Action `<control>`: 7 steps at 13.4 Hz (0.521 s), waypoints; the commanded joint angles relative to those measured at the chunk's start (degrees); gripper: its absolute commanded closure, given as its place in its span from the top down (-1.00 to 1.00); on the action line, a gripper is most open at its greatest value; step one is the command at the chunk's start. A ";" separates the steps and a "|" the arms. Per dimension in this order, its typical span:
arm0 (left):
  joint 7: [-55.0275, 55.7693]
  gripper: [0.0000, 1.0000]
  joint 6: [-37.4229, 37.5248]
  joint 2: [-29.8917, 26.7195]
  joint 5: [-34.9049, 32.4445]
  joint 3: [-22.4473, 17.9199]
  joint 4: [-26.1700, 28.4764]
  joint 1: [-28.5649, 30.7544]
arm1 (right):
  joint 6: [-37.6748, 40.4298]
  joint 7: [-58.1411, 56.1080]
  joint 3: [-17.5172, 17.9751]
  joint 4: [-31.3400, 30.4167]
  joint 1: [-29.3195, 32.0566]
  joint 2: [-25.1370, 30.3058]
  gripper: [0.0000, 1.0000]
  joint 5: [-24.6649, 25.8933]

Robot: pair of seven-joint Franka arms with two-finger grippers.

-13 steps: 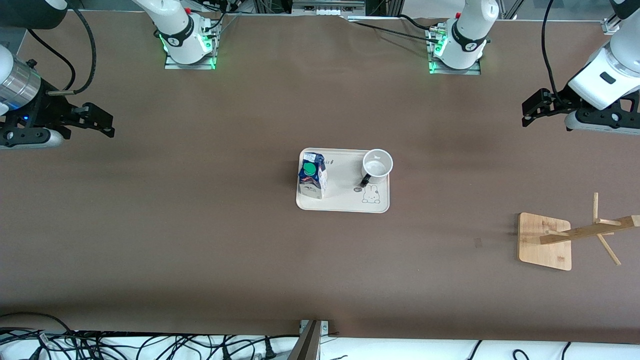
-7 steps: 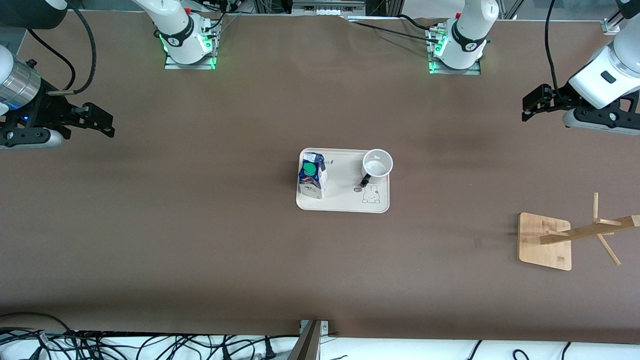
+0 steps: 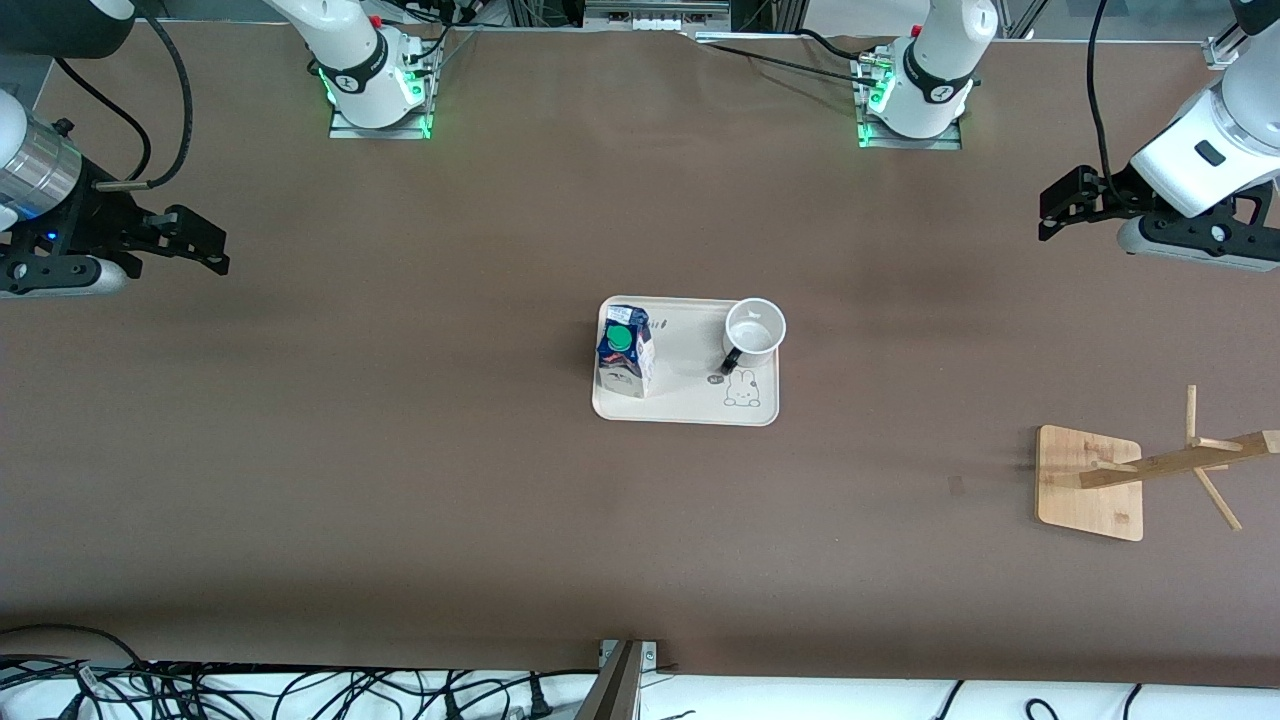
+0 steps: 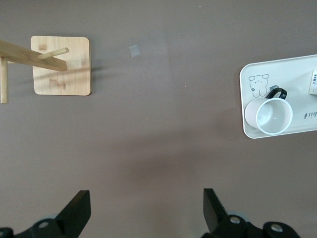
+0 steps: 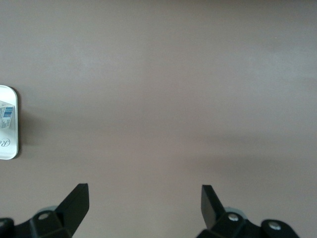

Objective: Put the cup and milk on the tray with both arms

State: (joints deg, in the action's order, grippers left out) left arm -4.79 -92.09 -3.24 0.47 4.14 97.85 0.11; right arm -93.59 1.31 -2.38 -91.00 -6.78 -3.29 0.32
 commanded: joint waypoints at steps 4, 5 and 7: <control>0.22 1.00 0.86 0.95 -0.65 -0.01 -1.87 0.06 | 1.13 -0.69 0.36 0.56 0.45 0.30 1.00 0.03; 0.22 1.00 0.86 0.95 -0.56 0.17 -1.96 -0.02 | 1.13 -0.69 0.36 0.56 0.45 0.30 1.00 0.03; 0.22 1.00 0.94 1.04 -0.21 0.17 -2.31 -0.20 | 1.13 -0.69 0.36 0.56 0.45 0.30 1.00 0.03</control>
State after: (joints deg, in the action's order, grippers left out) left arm -4.79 -92.09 -3.17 0.47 4.14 97.71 0.11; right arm -93.50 1.31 -2.38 -91.00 -6.78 -3.29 0.32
